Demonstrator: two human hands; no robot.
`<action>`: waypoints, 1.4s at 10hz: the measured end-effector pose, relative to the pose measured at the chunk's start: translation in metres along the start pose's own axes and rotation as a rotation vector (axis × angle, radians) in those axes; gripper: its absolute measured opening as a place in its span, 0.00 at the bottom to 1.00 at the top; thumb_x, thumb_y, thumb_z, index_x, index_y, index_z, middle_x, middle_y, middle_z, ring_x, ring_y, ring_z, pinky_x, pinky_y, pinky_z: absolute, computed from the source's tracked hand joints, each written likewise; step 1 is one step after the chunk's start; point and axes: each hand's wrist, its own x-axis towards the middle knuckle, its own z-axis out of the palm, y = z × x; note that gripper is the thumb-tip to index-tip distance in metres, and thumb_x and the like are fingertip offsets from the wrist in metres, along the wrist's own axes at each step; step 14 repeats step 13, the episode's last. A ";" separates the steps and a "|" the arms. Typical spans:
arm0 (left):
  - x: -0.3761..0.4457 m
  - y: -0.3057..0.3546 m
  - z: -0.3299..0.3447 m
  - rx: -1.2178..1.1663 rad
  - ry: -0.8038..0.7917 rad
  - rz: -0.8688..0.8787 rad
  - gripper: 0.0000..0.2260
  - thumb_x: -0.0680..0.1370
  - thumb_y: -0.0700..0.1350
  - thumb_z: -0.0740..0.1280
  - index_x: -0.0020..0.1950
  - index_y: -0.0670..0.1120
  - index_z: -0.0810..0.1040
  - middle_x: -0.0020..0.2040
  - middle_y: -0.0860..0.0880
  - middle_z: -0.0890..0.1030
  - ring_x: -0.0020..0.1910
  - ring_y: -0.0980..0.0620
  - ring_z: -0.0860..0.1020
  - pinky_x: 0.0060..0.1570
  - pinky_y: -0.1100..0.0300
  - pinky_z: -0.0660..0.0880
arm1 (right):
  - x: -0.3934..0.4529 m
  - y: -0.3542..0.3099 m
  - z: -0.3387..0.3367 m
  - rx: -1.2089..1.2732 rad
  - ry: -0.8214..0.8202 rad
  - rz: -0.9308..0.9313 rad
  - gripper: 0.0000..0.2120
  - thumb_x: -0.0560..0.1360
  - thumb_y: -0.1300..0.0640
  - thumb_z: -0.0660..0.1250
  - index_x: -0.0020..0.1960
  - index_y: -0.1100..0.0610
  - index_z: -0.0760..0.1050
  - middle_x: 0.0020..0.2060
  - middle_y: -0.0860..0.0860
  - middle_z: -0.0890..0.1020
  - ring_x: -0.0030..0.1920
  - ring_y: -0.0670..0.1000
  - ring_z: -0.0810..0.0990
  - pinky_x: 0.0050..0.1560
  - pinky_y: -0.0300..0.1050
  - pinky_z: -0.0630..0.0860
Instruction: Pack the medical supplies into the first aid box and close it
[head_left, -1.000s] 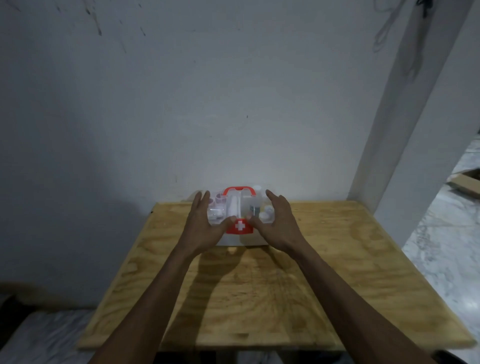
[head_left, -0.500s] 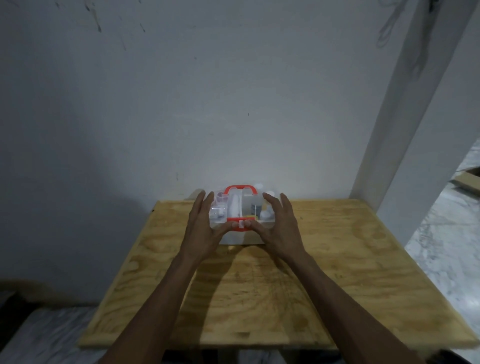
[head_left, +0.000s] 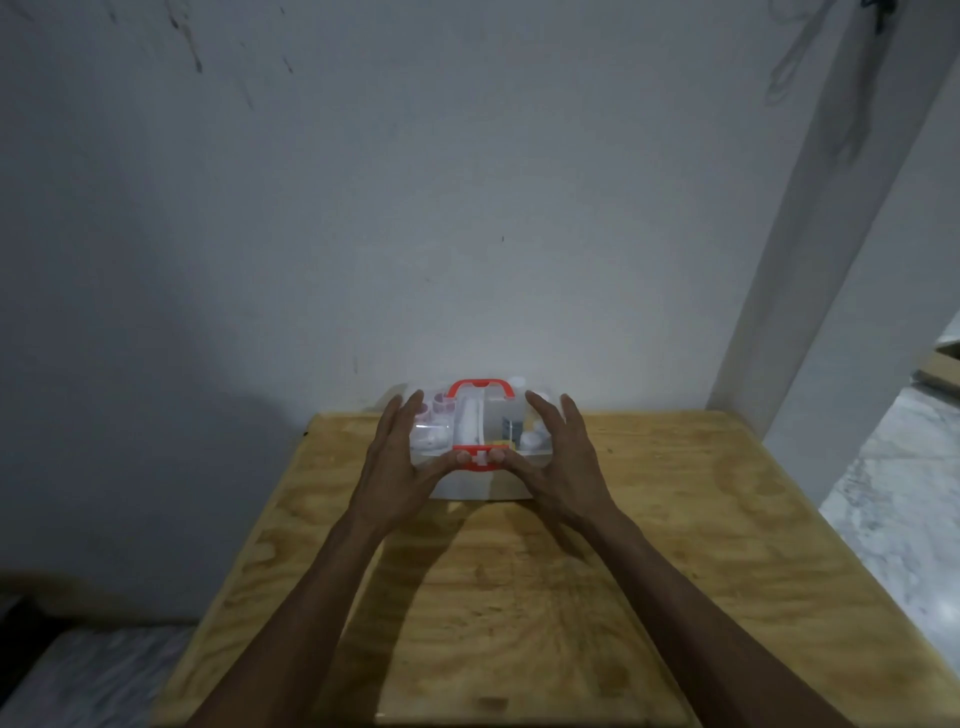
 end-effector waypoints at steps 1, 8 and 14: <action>0.013 -0.007 -0.003 0.004 0.008 0.001 0.47 0.65 0.70 0.68 0.78 0.50 0.59 0.76 0.48 0.66 0.75 0.46 0.64 0.71 0.46 0.64 | 0.014 0.002 0.009 0.002 -0.006 -0.007 0.41 0.68 0.33 0.69 0.76 0.40 0.56 0.79 0.47 0.48 0.77 0.54 0.56 0.70 0.53 0.62; 0.058 -0.032 -0.005 0.016 0.005 0.005 0.46 0.66 0.67 0.67 0.78 0.50 0.58 0.78 0.48 0.63 0.76 0.49 0.61 0.67 0.58 0.60 | 0.065 0.013 0.039 0.032 0.030 -0.069 0.40 0.69 0.36 0.71 0.75 0.41 0.57 0.79 0.47 0.49 0.77 0.49 0.53 0.62 0.32 0.52; 0.039 -0.004 -0.007 0.264 0.140 0.006 0.33 0.73 0.64 0.68 0.74 0.52 0.67 0.79 0.46 0.61 0.76 0.44 0.61 0.70 0.42 0.64 | 0.032 0.000 0.005 -0.024 0.025 -0.082 0.36 0.73 0.37 0.67 0.76 0.47 0.60 0.76 0.50 0.63 0.75 0.53 0.61 0.71 0.55 0.63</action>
